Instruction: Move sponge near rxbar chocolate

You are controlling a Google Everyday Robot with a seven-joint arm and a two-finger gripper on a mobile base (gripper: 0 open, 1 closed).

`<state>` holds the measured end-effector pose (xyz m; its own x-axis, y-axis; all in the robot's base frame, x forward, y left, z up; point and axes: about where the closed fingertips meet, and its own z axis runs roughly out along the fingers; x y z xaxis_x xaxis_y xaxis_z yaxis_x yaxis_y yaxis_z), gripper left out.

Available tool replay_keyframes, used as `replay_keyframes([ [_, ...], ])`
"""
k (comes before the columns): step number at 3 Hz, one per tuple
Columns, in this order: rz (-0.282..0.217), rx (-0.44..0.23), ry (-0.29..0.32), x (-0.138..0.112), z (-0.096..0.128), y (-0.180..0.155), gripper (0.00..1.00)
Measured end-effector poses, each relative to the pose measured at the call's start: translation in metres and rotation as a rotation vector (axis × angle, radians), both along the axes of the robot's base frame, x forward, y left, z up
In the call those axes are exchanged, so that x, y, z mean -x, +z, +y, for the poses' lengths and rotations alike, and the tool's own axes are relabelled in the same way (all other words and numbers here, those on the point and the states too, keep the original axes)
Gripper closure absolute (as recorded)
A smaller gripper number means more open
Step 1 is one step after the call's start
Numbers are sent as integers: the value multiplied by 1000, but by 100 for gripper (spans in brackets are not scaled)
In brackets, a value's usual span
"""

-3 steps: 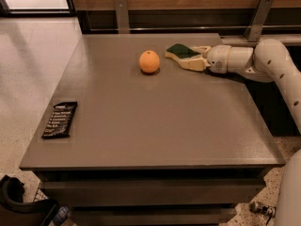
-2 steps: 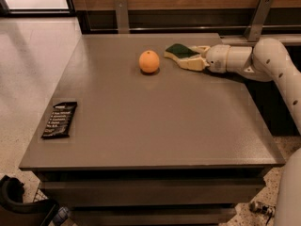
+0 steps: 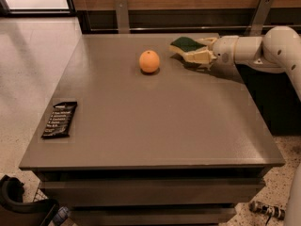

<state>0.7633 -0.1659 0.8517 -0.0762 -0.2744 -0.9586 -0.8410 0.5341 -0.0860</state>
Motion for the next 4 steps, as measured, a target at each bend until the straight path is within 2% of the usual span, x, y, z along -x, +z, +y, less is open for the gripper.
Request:
replay_keyframes([
  [1,-40,68,-41,18,-21,39,100],
  [2,-64,100,-47,35,-30,63,100],
  [3,-94,122,-20,68,-25,87,100],
  [4,-110,139,47,135,9,100,100],
])
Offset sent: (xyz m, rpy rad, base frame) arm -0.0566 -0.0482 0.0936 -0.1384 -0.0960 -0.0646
